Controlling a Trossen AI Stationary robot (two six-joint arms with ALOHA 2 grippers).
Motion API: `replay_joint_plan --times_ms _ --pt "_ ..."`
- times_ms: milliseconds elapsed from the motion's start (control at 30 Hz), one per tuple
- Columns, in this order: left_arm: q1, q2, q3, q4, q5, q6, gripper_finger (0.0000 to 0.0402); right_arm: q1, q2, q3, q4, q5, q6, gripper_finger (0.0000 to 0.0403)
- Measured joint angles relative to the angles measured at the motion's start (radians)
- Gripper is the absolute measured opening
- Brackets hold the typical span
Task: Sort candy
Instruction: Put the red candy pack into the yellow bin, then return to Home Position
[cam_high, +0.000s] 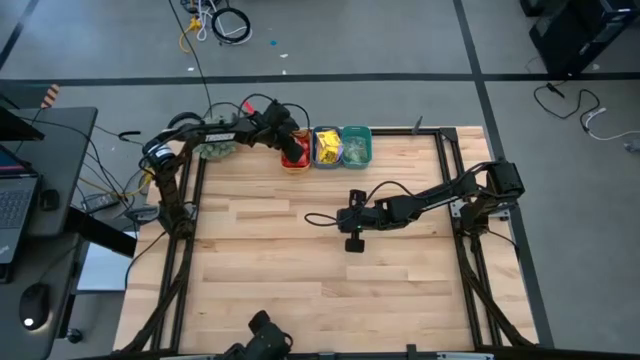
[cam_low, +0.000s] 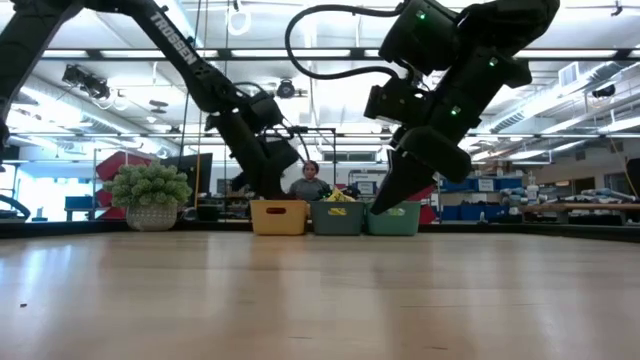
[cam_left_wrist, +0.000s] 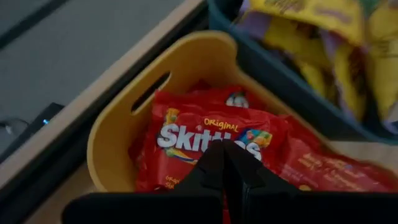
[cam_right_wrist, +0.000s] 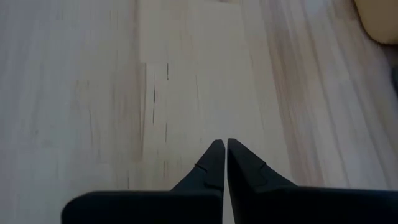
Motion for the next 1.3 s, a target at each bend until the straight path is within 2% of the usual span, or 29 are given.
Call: replay_joint_plan --times_ms 333,467,700,933,1033,1133,1300 --pt "-0.059 -0.164 -0.021 0.033 -0.025 0.031 0.0001 -0.007 0.0 0.0 0.08 -0.006 -0.107 0.0002" --pt "-0.119 -0.256 -0.128 0.218 -0.013 0.057 0.0 -0.044 -0.009 -0.001 0.122 -0.087 -0.159 0.0" --pt "-0.194 -0.4 -0.39 0.621 0.05 0.056 0.0001 -0.144 -0.051 -0.096 0.371 -0.303 -0.21 0.0" --pt "-0.249 -0.518 -0.602 0.879 0.105 0.074 0.0001 -0.215 -0.179 -0.244 0.553 -0.381 -0.22 0.0" --pt "-0.273 -0.557 -0.666 0.936 0.106 0.092 0.0001 -0.225 -0.268 -0.311 0.603 -0.376 -0.221 0.0" --pt "-0.292 -0.596 -0.718 0.977 0.106 0.094 0.0001 -0.226 -0.369 -0.386 0.647 -0.325 -0.219 0.0" --pt "-0.324 -0.632 -0.766 0.996 0.105 0.093 0.0001 -0.175 -0.524 -0.509 0.747 -0.08 -0.183 0.0"
